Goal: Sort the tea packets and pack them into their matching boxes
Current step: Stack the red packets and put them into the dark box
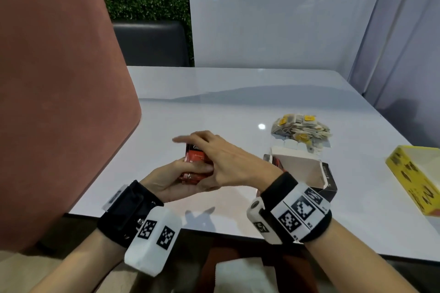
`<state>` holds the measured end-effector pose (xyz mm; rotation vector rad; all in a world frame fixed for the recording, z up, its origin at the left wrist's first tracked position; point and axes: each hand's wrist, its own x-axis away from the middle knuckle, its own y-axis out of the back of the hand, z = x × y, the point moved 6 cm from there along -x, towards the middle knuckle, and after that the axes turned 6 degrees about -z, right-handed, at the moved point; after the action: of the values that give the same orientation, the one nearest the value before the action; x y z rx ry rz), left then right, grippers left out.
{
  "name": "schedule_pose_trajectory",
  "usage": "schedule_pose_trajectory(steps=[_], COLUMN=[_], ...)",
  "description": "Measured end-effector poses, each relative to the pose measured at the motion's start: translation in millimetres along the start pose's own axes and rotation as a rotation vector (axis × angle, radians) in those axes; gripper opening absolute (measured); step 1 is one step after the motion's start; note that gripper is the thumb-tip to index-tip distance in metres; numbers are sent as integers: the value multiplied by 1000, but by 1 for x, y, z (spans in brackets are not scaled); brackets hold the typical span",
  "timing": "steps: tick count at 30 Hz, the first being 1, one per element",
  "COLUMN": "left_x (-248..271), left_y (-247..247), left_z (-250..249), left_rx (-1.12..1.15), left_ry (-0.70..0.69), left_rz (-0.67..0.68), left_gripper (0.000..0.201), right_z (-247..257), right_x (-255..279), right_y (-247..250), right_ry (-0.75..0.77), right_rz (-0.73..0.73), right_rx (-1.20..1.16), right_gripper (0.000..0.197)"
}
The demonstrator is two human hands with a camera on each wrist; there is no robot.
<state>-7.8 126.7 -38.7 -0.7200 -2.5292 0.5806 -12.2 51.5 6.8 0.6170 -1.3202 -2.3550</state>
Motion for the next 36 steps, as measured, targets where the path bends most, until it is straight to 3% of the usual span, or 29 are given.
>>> schedule_pose_trajectory(steps=[4,12,15,17,19,23,27,32,34,36], left_x=[-1,-4,-5,-4,-6,-28,-54,-65,-67,-70], left_y=[-9,-13,-19,-23,-32,-64,-94,-103,-92,-85], left_z=[7,18,21,20,13,-9,-9,1,10,23], left_rx=[0,-137,-210,-350,-556,-755,-869,-1075,-1147,-1206], left_ry=[41,74,70,59,9,-129,-224,-352,-314,-218], left_rz=[0,-30,19,88,157,214,228,121,101,113], left_gripper=[24,28,30,34,51,115,124,144,152,152], right_z=[-5,-8,-12,-15,-22,-32,-47,-79,-94,-105], right_x=[7,21,28,36,42,54,73,103,112,117], right_y=[-3,-5,0,15,42,90,118,132,130,119], right_ry=[-13,2,-5,-33,-69,-43,-37,-51,-71,-46], right_rz=[19,-73,-49,17,7,-157,-281,-263,-215,-121], right_rx=[38,89,31,-137,-215,-5,72,270,326,382], right_gripper=[65,57,65,79,70,30,29,35,41,32])
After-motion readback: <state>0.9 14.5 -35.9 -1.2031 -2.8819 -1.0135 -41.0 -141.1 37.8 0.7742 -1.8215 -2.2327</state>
